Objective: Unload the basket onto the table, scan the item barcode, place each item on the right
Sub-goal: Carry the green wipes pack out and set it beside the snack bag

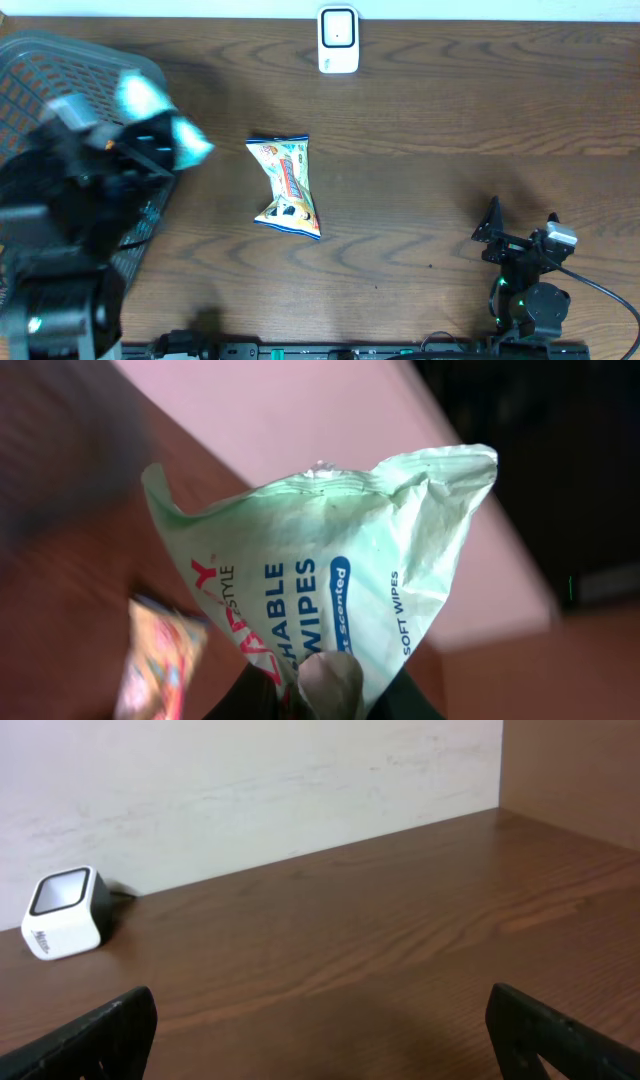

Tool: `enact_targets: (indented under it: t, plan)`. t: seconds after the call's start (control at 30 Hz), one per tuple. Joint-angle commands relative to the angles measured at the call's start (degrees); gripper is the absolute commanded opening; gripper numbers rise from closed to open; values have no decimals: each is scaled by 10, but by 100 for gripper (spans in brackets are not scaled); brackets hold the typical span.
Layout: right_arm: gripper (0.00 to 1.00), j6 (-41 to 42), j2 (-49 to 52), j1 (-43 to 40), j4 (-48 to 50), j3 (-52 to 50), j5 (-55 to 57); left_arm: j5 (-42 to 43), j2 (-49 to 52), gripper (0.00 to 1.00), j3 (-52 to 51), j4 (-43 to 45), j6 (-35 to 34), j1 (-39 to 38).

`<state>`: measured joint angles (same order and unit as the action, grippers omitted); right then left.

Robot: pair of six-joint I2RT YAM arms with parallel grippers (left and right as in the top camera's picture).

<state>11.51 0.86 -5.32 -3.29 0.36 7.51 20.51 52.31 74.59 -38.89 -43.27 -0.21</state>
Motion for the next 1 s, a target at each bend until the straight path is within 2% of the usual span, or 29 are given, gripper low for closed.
enact_targets:
  t: [0.0,0.17,0.3,0.4,0.6,0.87,0.93,0.97]
  plan:
    - [99,2,-1,5,-2,0,3,-116,53,9,-8,10,33,-125]
    - [99,2,-1,5,-2,0,3,-182,180,10,-9,59,127,-285]
    - [99,2,-1,5,-2,0,3,-272,292,10,-9,70,134,-346]
    - [99,2,-1,5,-2,0,3,-289,373,10,-9,78,130,-360]
    - [99,2,-1,5,-2,0,3,-289,490,10,-9,82,78,-362]
    - [99,2,-1,5,-2,0,3,-289,554,11,-9,82,-34,-361]
    - [99,2,-1,5,-2,0,3,-289,561,15,-9,82,-43,-361]
    - [99,2,-1,5,-2,0,3,-285,563,22,-9,82,-43,-362]
